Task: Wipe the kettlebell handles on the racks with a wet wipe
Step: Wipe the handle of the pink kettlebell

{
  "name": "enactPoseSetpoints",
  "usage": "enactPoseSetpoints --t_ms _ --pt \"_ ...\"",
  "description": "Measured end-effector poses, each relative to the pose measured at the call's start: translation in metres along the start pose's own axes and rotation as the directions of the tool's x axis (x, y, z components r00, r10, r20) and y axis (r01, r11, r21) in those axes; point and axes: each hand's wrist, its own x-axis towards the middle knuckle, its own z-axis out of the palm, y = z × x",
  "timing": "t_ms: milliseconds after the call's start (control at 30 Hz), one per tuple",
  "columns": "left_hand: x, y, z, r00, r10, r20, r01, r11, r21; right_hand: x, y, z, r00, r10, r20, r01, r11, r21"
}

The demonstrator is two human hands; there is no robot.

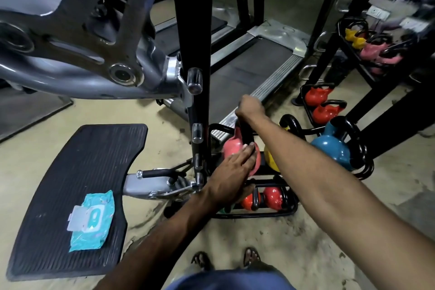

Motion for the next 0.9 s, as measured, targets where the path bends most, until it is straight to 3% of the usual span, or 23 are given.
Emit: enactPoseSetpoints --t_ms 100,167,200,233,300,367,467,533,667,800,900 --pt "0.001 0.000 -0.002 0.999 0.004 0.042 -0.003 1.000 -0.022 -0.008 0.020 0.006 0.957 0.286 -0.048 -0.255 0.908 0.332" --pt "0.003 -0.001 -0.002 0.998 -0.006 0.063 0.005 1.000 0.011 -0.027 0.022 0.009 0.908 0.418 -0.014 -0.343 0.764 0.546" --pt "0.003 -0.001 -0.003 0.998 -0.008 0.057 0.007 1.000 0.024 -0.033 0.023 0.014 0.878 0.478 0.022 -0.367 0.643 0.673" --pt "0.002 -0.001 -0.004 0.999 -0.005 0.045 0.004 1.000 0.024 -0.037 0.023 0.019 0.843 0.524 0.119 -0.393 0.450 0.802" --pt "0.000 0.000 -0.007 1.000 0.005 0.030 -0.005 1.000 0.008 -0.046 0.019 0.025 0.814 0.435 0.386 -0.435 0.014 0.900" --pt "-0.002 0.001 -0.010 1.000 0.014 0.023 -0.014 1.000 0.004 -0.049 0.025 0.029 0.813 0.295 0.503 -0.478 -0.157 0.864" --pt "-0.001 0.001 -0.009 0.999 0.014 0.034 -0.014 1.000 0.017 -0.054 0.038 0.031 0.821 0.202 0.533 -0.496 -0.207 0.843" --pt "-0.001 0.000 -0.008 0.999 0.005 0.043 -0.006 1.000 0.018 -0.064 0.040 0.033 0.842 0.195 0.503 -0.485 -0.133 0.864" --pt "-0.002 0.000 0.000 1.000 -0.006 0.027 0.004 0.998 0.056 -0.117 0.046 0.040 0.873 0.405 0.271 -0.330 0.080 0.941" --pt "-0.013 0.011 0.010 0.999 -0.028 0.018 0.026 0.992 0.120 -0.131 0.054 0.041 0.904 0.336 0.265 -0.301 0.058 0.952" --pt "-0.027 0.019 0.013 0.998 -0.007 0.060 0.000 0.993 0.121 -0.092 0.044 0.040 0.891 0.389 0.233 -0.289 0.090 0.953"
